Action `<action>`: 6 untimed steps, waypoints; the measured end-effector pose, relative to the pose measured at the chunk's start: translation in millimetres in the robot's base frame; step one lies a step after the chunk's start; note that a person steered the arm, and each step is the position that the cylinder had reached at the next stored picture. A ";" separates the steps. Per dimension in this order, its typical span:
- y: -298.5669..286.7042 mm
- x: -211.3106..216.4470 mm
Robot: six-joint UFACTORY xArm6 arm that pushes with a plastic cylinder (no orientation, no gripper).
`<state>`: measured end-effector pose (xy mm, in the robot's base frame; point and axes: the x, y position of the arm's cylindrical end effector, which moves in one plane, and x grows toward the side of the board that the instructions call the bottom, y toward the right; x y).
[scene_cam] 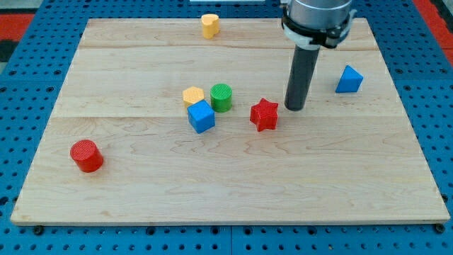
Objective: Push red star into the green circle
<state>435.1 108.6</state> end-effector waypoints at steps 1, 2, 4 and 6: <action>-5.8 27.0; -41.8 -5.8; 40.7 -19.4; 152.7 -49.4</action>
